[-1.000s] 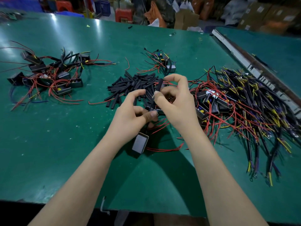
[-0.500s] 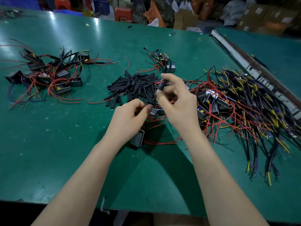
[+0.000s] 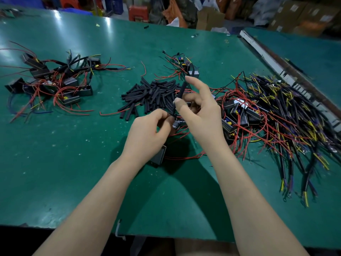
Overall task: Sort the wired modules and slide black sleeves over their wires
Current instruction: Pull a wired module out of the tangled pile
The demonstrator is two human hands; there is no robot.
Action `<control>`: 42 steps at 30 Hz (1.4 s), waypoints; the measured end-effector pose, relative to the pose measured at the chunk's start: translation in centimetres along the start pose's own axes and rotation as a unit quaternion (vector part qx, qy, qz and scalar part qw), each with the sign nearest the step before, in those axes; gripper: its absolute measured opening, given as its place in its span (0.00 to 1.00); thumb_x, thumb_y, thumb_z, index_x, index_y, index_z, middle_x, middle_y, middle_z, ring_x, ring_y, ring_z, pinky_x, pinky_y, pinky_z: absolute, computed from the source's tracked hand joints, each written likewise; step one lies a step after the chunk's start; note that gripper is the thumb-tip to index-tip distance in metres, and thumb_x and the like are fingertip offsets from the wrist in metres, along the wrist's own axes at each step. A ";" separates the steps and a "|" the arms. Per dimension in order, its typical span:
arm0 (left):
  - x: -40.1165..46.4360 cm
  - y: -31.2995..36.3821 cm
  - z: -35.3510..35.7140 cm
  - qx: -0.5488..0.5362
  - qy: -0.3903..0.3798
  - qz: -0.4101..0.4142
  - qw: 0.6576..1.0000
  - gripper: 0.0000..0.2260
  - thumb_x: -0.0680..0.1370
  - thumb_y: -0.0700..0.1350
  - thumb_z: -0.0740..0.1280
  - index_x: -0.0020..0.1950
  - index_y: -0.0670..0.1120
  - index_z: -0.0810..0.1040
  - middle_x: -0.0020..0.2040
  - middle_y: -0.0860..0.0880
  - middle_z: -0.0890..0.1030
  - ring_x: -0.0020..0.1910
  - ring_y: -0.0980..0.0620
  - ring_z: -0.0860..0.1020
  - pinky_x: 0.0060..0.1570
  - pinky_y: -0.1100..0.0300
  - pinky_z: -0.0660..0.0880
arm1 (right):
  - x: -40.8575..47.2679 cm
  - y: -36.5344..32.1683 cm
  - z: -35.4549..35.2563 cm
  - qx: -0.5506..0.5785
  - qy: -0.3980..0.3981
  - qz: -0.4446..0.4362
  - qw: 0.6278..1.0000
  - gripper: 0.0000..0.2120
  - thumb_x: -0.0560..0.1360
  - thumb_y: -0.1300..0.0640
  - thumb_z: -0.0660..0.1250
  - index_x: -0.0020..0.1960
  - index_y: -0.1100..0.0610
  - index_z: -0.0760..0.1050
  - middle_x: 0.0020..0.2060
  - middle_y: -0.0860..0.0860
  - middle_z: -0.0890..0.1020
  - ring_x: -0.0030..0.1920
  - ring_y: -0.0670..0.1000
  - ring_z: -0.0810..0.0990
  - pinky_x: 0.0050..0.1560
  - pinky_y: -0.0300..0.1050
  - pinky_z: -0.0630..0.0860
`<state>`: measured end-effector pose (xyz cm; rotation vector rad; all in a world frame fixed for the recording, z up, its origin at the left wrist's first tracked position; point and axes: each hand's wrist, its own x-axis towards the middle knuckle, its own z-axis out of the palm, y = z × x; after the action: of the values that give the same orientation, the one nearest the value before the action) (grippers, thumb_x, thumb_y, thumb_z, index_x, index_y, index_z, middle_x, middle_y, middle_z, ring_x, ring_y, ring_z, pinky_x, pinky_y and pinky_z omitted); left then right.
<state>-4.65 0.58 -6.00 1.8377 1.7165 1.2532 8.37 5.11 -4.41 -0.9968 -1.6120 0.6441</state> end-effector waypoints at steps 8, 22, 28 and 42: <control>-0.1 0.2 0.2 -0.046 0.019 -0.008 0.999 0.06 0.78 0.46 0.65 0.44 0.46 0.78 0.35 0.53 0.82 0.29 0.60 0.72 0.32 0.66 0.66 | 0.2 -0.1 -0.5 0.011 -0.054 0.010 0.998 0.21 0.74 0.59 0.69 0.63 0.43 0.69 0.33 0.39 0.80 0.34 0.47 0.72 0.39 0.34 0.70; -0.1 -0.4 0.2 -0.062 0.012 0.001 0.998 0.06 0.79 0.44 0.63 0.44 0.47 0.76 0.36 0.51 0.80 0.31 0.56 0.72 0.35 0.64 0.69 | 0.1 -0.2 -1.0 -0.113 -0.056 0.022 0.992 0.16 0.75 0.42 0.65 0.61 0.45 0.72 0.36 0.35 0.78 0.52 0.51 0.78 0.57 0.61 0.71; 0.2 -0.6 -0.1 -0.077 -0.015 -0.040 0.996 0.07 0.79 0.48 0.64 0.42 0.54 0.76 0.38 0.56 0.82 0.41 0.56 0.78 0.45 0.63 0.72 | 0.5 0.1 -1.2 -0.005 0.000 0.049 0.999 0.02 0.77 0.57 0.67 0.49 0.52 0.76 0.39 0.42 0.81 0.41 0.42 0.79 0.48 0.40 0.75; 0.6 -1.1 -1.0 -0.100 -0.070 -0.069 0.990 0.10 0.72 0.46 0.74 0.45 0.54 0.72 0.36 0.59 0.83 0.38 0.61 0.78 0.46 0.66 0.71 | 0.4 0.2 -1.2 0.009 0.030 0.032 0.999 0.07 0.76 0.57 0.68 0.51 0.47 0.73 0.37 0.42 0.82 0.41 0.38 0.79 0.45 0.32 0.72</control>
<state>-6.18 1.03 -6.00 1.6230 1.5528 1.1669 9.58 5.45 -4.01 -1.0477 -1.5236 0.6646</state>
